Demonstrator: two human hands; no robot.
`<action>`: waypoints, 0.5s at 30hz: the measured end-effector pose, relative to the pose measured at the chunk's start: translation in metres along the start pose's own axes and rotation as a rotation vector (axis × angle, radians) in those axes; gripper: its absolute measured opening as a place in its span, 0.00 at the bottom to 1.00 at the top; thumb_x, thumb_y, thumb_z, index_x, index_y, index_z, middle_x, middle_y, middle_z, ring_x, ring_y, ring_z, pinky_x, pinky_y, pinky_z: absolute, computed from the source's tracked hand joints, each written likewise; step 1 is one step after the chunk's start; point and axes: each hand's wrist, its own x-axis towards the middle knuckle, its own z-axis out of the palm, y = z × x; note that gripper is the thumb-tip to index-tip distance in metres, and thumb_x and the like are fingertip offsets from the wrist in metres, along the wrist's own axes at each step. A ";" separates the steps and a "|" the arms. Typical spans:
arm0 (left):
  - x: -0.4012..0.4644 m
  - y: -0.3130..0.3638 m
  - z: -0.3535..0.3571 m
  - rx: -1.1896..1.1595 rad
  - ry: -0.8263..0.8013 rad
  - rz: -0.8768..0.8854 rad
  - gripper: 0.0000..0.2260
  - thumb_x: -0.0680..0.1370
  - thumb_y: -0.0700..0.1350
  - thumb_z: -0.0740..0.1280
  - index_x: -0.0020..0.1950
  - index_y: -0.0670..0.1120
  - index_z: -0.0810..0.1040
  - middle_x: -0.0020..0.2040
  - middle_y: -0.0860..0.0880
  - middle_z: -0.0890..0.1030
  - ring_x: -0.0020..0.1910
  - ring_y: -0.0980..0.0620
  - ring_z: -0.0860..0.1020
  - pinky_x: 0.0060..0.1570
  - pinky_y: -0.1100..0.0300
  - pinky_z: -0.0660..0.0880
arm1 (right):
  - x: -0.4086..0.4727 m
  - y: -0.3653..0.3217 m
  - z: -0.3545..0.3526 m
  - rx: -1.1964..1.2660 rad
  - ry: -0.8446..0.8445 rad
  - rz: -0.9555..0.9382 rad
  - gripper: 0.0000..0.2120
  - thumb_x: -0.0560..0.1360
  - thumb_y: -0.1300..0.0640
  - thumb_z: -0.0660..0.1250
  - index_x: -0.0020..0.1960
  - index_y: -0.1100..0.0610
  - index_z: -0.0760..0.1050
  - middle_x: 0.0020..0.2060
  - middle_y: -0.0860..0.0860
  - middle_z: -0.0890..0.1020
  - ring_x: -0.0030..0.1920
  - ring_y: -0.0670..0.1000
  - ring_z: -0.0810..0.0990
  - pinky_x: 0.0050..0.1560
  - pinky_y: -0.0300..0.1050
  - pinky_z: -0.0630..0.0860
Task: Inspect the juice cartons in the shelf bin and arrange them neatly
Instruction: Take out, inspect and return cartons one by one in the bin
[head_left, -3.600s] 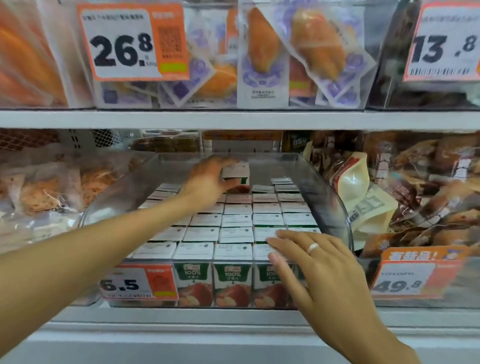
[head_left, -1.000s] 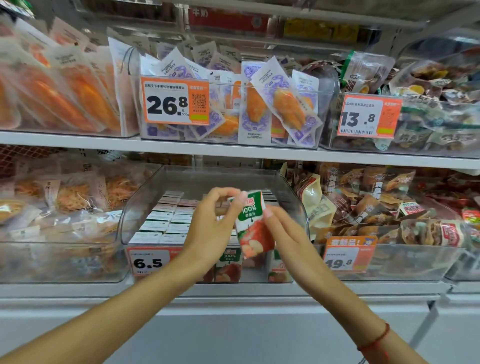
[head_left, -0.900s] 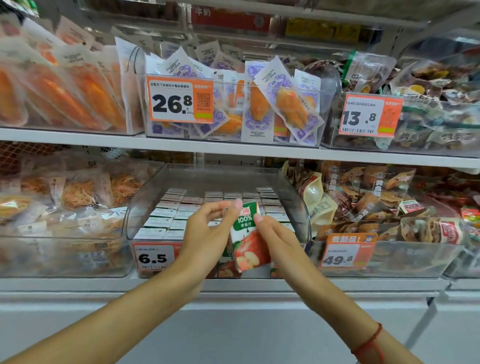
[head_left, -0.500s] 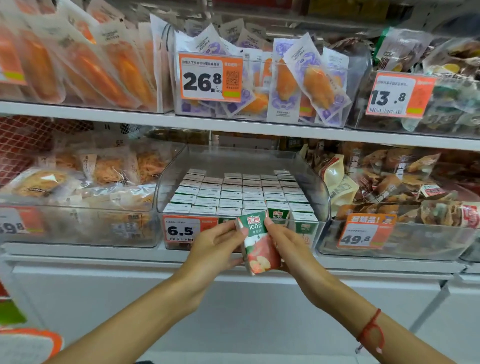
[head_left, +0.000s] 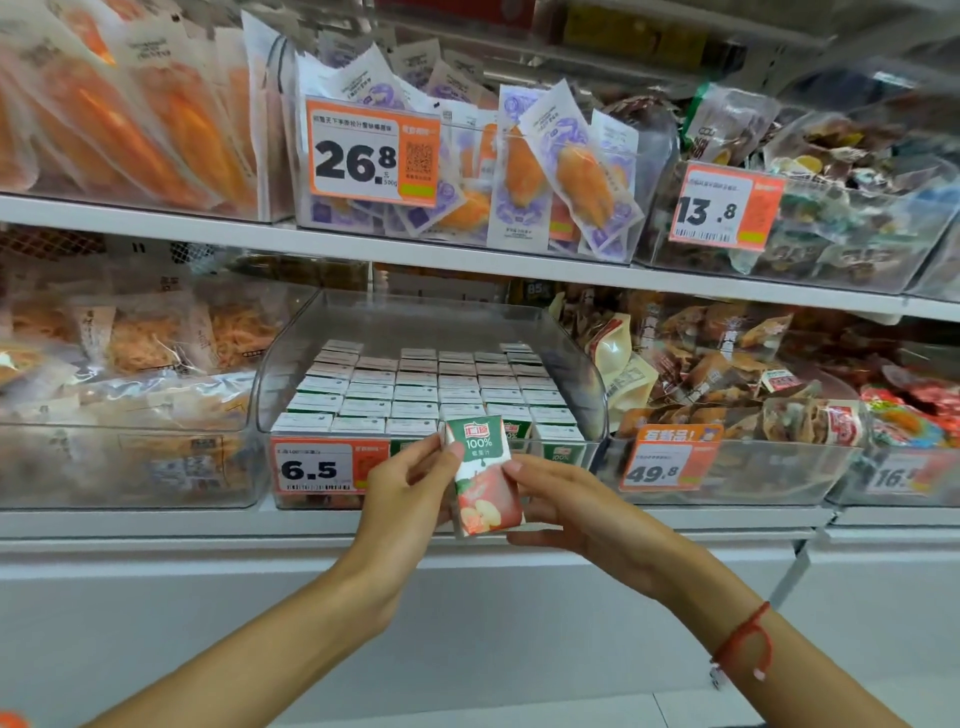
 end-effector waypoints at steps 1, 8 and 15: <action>0.001 0.001 0.001 -0.004 -0.002 -0.004 0.06 0.81 0.44 0.64 0.51 0.54 0.79 0.44 0.56 0.85 0.39 0.62 0.84 0.33 0.68 0.77 | -0.001 0.001 -0.001 -0.003 0.003 0.003 0.13 0.79 0.46 0.63 0.62 0.45 0.77 0.54 0.46 0.84 0.55 0.47 0.83 0.55 0.43 0.80; 0.004 -0.005 0.009 0.062 -0.055 0.012 0.10 0.81 0.43 0.64 0.48 0.58 0.79 0.42 0.59 0.86 0.42 0.61 0.84 0.34 0.69 0.77 | -0.010 0.010 -0.012 0.029 0.002 -0.009 0.15 0.76 0.47 0.67 0.62 0.41 0.76 0.55 0.43 0.84 0.56 0.45 0.82 0.52 0.40 0.79; 0.008 -0.012 0.014 0.093 -0.011 -0.003 0.15 0.81 0.47 0.64 0.68 0.49 0.75 0.60 0.51 0.81 0.58 0.51 0.81 0.57 0.56 0.79 | -0.014 0.018 -0.019 0.035 0.019 -0.044 0.26 0.70 0.54 0.74 0.66 0.45 0.74 0.53 0.47 0.85 0.55 0.45 0.83 0.51 0.40 0.81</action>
